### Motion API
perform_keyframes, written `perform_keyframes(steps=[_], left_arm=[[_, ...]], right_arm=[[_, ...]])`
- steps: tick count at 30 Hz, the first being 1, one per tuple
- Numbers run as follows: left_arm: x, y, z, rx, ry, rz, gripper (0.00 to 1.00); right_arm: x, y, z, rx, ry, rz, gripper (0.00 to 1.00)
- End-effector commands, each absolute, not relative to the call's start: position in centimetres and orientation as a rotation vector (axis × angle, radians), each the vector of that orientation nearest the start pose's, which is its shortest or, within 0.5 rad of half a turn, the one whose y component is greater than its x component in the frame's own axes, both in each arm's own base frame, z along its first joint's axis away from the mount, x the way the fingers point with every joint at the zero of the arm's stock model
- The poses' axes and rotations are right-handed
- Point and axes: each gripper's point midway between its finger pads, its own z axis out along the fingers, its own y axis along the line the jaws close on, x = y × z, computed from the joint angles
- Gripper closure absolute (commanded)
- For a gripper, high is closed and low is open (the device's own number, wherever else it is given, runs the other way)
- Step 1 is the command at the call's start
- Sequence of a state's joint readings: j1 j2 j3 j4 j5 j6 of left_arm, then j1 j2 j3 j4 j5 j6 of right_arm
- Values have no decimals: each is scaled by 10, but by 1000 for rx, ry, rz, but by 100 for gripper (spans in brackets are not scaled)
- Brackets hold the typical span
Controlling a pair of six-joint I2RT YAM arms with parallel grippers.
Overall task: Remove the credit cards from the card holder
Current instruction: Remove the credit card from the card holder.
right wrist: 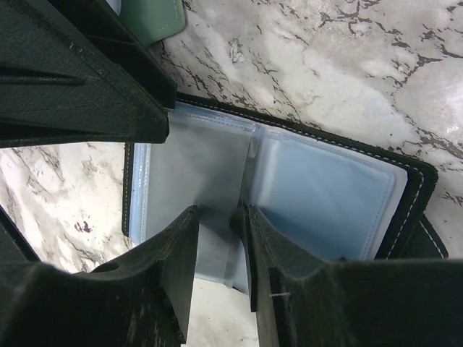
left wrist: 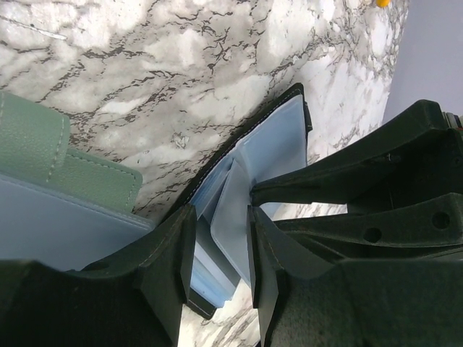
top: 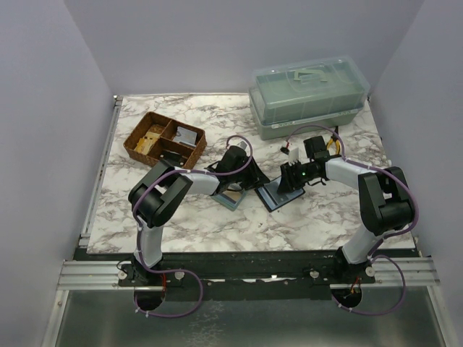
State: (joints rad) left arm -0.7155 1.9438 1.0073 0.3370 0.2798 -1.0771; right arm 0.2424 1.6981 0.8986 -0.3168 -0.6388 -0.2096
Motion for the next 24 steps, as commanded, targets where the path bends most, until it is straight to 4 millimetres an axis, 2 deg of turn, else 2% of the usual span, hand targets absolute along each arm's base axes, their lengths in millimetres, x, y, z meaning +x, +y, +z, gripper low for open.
perform_keyframes(steps=[1,19,21,24], left_arm=[[312,-397,56,-233,2440,-1286,61],[304,-409,66,-223,2423,-1376,65],[303,-410,66,-229,2423,-1380,65],[302,-410,64,-252,2429,-1387,66]], right_arm=[[294,168,15,-759,2519,824,62],[294,168,16,-761,2516,823,60],[295,168,18,-762,2509,823,59],[297,169,26,-772,2486,822,52]])
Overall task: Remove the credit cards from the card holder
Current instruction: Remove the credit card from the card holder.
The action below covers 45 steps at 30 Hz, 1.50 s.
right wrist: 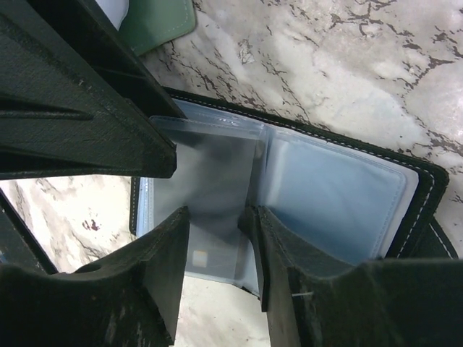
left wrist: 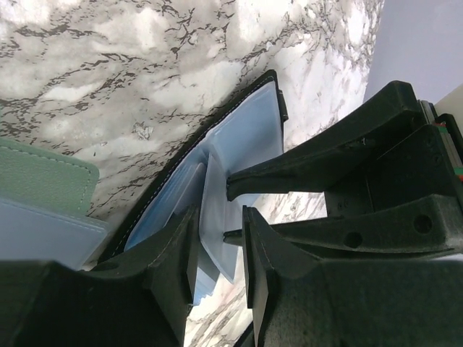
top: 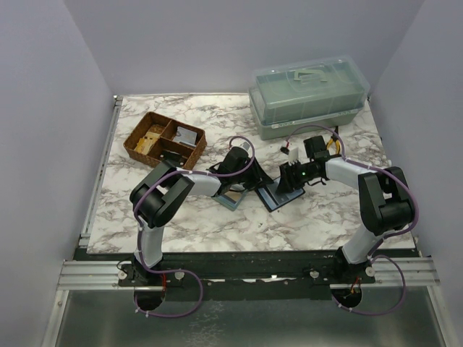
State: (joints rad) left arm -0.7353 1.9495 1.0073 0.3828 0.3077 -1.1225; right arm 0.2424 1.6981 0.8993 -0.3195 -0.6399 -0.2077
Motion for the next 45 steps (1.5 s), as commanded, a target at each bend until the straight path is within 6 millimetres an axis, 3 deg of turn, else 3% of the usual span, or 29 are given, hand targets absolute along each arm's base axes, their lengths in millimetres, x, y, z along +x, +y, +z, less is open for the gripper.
perform_keyframes(steps=[1,7,11,17,21,24,30,35,45], left_arm=[[302,-410,63,-263,2430,-1390,66],[303,-413,65,-339,2411,-1456,68],[306,-420,69,-368,2385,-1512,69],[312,-427,70,-365,2374,-1534,70],[313,-428,68,-370,2376,-1532,71],[314,-430,69,-367,2375,-1537,71],[314,-433,77,-348,2353,-1560,70],[313,-437,77,-346,2355,-1575,70],[311,-442,77,-346,2354,-1588,70]], right_arm=[[298,170,30,-777,2470,821,49],[301,171,56,-832,2348,806,32],[303,170,69,-886,2291,774,26],[303,163,68,-928,2294,720,25],[299,162,55,-934,2352,734,35],[298,167,54,-964,2344,713,36],[300,169,60,-987,2314,671,26],[305,169,65,-995,2295,607,24],[299,181,75,-953,2313,718,21]])
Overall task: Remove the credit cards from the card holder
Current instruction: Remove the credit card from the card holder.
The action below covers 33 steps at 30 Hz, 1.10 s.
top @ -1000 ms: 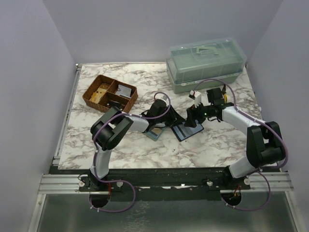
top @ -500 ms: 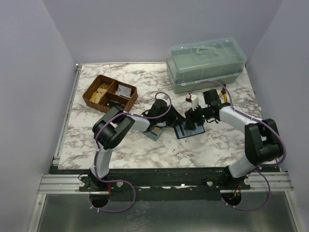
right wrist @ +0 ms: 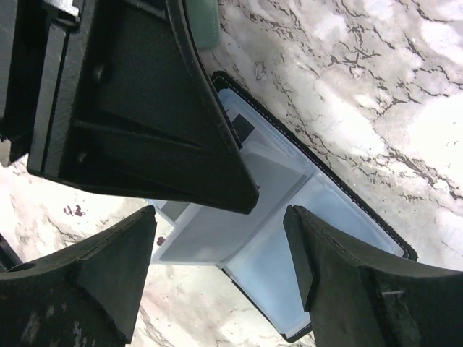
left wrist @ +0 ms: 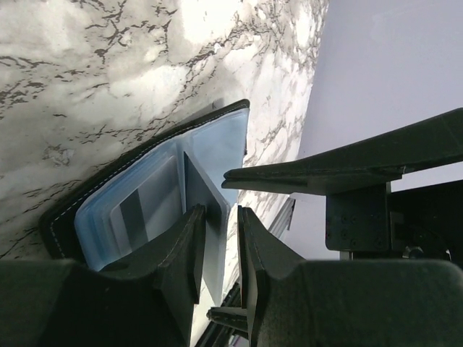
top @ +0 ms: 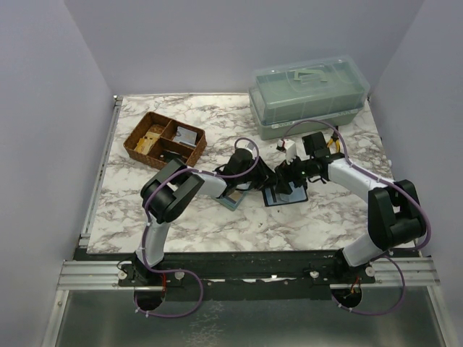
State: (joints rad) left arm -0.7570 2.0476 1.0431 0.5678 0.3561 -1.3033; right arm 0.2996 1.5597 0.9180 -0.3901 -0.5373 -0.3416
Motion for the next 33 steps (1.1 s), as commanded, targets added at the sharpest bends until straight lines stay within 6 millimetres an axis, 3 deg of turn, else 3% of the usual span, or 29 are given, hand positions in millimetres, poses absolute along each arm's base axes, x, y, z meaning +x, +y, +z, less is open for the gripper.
perform_keyframes(steps=[1,6,11,20,27,29,33], left_arm=[[311,-443,77,-346,2355,-1588,70],[310,-449,80,-336,2351,-1605,70],[311,-453,81,-337,2348,-1613,70],[312,-451,78,-348,2348,-1595,71],[314,-439,85,-355,2305,-1540,70],[315,-433,91,-357,2281,-1517,69],[316,-417,109,-351,2210,-1471,63]], right_arm=[[299,180,74,-943,2321,714,20],[302,173,60,-922,2380,661,22],[311,164,59,-901,2389,565,34],[316,156,60,-883,2400,503,73],[317,150,62,-838,2415,536,90],[316,149,63,-816,2422,580,99],[314,146,68,-751,2421,699,100]])
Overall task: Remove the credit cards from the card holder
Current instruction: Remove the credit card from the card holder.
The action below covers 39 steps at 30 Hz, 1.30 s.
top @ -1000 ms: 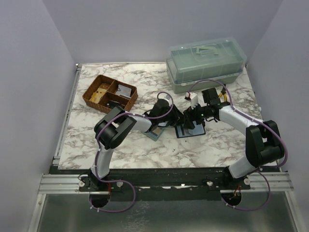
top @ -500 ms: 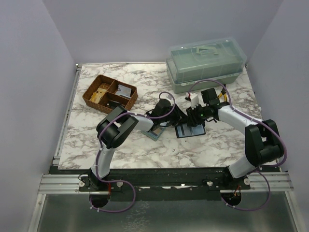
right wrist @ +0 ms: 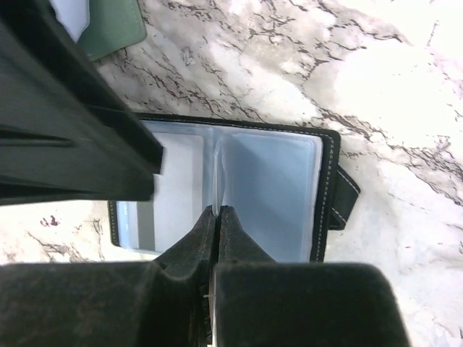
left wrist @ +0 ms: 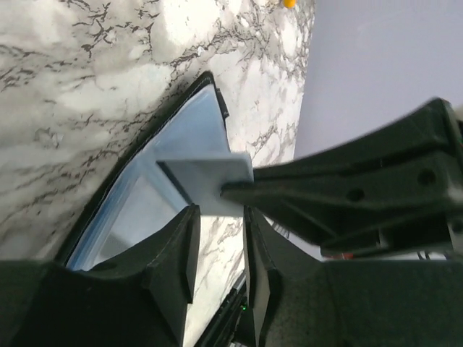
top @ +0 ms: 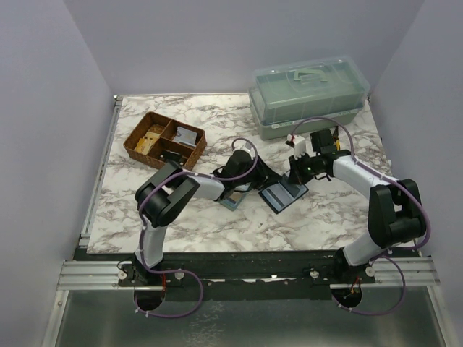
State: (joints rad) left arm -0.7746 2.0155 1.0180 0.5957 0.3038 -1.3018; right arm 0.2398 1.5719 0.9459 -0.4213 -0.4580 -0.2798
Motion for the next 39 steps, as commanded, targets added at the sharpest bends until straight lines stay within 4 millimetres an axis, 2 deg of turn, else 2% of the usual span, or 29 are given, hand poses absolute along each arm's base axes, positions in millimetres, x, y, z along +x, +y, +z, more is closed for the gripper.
perform_keyframes(steps=[1,5,7,9,12,14,18,23,29,39], left_arm=[[315,-410,108,-351,2196,-1443,61],[310,-390,132,-334,2106,-1412,49],[304,-387,145,-299,2077,-1430,43],[294,-393,161,-225,2052,-1499,41],[275,-409,186,-102,1964,-1688,42],[267,-415,193,-75,1919,-1774,43],[266,-417,188,-77,1911,-1765,46],[268,-410,191,-92,1889,-1714,52],[270,-413,166,-111,1965,-1679,53],[267,-425,161,-50,1965,-1698,56]], right_arm=[[313,145,71,-724,2415,742,100],[310,145,84,-637,2371,910,100],[305,152,94,-601,2331,1027,100],[298,161,108,-564,2273,1184,100],[290,169,125,-506,2177,1387,100],[285,169,137,-455,2121,1509,100],[276,160,152,-365,2031,1670,100],[271,152,164,-315,1983,1753,100],[268,148,163,-292,1980,1844,100],[266,146,162,-285,1974,1871,100]])
